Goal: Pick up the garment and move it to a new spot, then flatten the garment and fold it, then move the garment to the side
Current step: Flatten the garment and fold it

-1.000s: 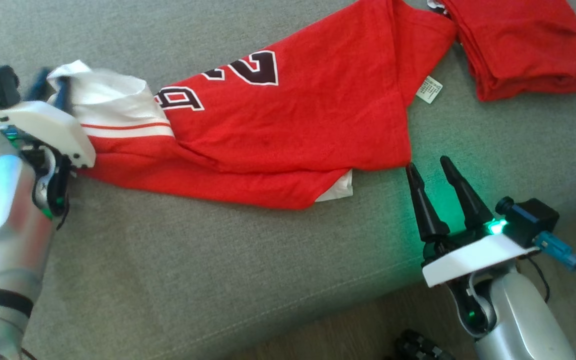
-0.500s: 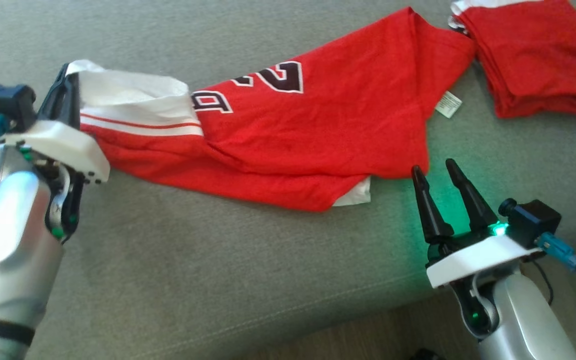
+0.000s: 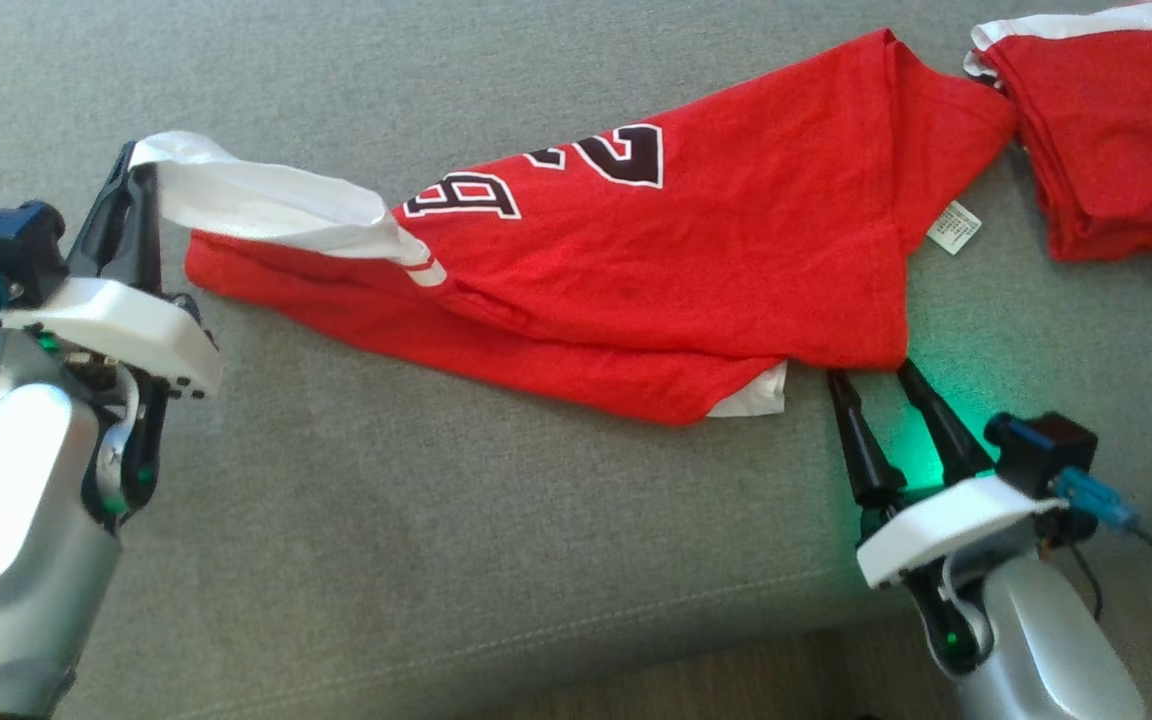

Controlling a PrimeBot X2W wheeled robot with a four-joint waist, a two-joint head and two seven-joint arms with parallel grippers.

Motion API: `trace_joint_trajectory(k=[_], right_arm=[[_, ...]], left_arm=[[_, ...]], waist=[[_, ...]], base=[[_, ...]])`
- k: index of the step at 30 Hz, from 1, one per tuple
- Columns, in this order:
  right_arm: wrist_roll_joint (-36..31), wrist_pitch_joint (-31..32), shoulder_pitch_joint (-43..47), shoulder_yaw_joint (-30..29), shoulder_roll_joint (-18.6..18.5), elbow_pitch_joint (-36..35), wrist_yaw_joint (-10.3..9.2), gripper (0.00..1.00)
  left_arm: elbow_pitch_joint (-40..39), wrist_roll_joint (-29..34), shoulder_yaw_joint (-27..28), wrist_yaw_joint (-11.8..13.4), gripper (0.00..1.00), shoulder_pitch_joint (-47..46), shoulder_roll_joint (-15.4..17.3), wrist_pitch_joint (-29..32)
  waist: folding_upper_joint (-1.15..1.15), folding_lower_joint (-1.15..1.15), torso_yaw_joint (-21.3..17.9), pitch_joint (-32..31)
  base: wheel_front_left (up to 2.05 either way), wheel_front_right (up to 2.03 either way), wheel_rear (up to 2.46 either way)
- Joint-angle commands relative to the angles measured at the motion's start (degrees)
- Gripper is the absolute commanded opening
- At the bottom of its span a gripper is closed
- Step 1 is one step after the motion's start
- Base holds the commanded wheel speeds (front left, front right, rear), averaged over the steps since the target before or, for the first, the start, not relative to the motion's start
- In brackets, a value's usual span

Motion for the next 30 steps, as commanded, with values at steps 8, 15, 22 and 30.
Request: trace_joint_trajectory(k=[8,15,22,30], right_arm=[[-1.57,-0.52,-2.25,1.42,-0.37,0.26,-0.02,0.0],[-3.88,-0.52,1.57,-0.68,-0.37,-0.61,-0.02,0.0],[3.32,1.53,6.86,-1.01,-0.37,-10.58,-0.02,0.0],[13.38,20.19,3.62,-4.18,-0.37,-31.77,-0.02,0.0]], left_arm=[[-4.35,-0.71,2.8,1.42,0.0,0.11,3.56,0.74],[-6.27,-0.91,2.83,2.07,0.0,1.74,3.9,0.22],[-12.66,-2.76,4.76,2.29,0.0,3.93,5.22,-0.44],[-20.66,-7.26,7.43,0.3,0.0,0.15,7.55,4.32]], waist=[[0.0,0.0,0.61,-0.65],[0.0,0.0,0.84,-3.23],[0.0,0.0,0.13,-7.37],[0.0,0.0,0.43,-11.44]], base=[[0.0,0.0,0.0],[0.0,0.0,0.0],[0.0,0.0,0.0],[0.0,0.0,0.0]])
